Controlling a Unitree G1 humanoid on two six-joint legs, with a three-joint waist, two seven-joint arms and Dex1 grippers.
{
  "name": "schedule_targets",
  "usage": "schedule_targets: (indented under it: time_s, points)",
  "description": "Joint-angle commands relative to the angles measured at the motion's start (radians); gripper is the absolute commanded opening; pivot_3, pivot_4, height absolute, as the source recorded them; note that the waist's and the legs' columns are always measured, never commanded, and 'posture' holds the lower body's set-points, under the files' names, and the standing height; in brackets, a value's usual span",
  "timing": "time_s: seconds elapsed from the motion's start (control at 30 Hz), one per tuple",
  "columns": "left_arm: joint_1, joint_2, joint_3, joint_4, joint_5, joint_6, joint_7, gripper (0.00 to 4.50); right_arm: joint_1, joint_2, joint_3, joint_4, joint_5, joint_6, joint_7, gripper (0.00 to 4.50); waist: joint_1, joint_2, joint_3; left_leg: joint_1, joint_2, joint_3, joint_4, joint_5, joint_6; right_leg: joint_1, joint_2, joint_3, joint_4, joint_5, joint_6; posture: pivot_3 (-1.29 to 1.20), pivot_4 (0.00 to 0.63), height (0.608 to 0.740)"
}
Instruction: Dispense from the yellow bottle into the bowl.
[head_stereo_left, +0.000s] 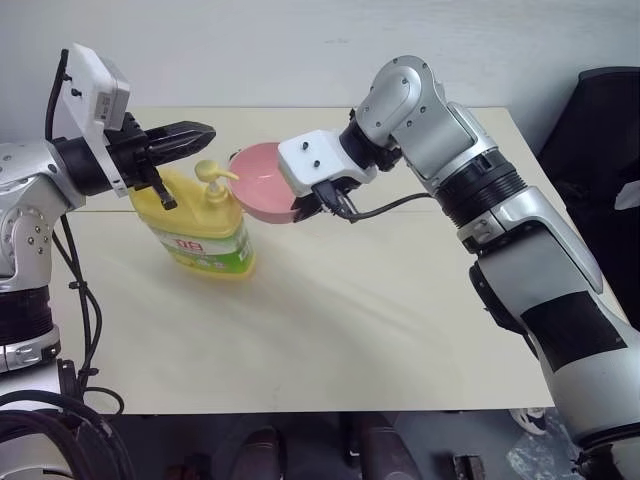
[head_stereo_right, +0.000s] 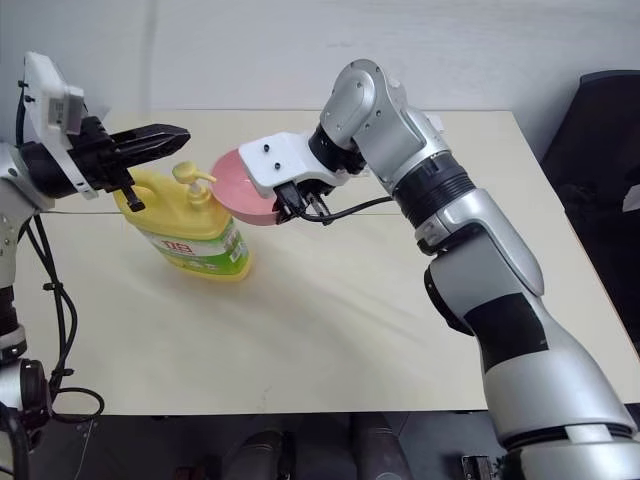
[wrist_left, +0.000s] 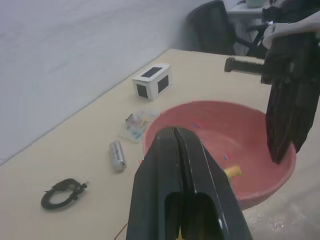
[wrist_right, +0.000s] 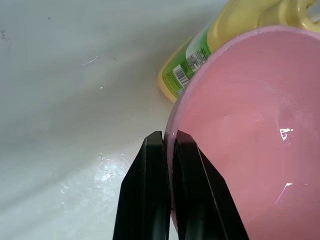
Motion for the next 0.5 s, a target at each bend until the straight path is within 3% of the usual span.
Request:
schedule_targets:
  time_s: [0.03,0.5]
  points:
    - [0.019,0.013,-0.017,-0.017,0.031,-0.04,-0.014,0.01,-0.054,-0.003,-0.01,-0.007,0.021,-0.012,0.063,0.0,0.001,0.0,0.0,0.0,0.0,0.0,0.0,0.0,0.0,0.0,0.0,0.0,0.0,0.0,0.0,0.0,0.15,0.74]
    - [0.055,0.015,-0.111,0.014,0.135,-0.141,-0.052,0.01,-0.062,-0.035,0.042,-0.033,0.067,-0.006,0.063,0.0,0.002,0.0,0.0,0.001,0.0,0.0,0.0,0.0,0.0,0.001,0.0,0.0,0.0,0.0,0.0,0.0,0.15,0.74]
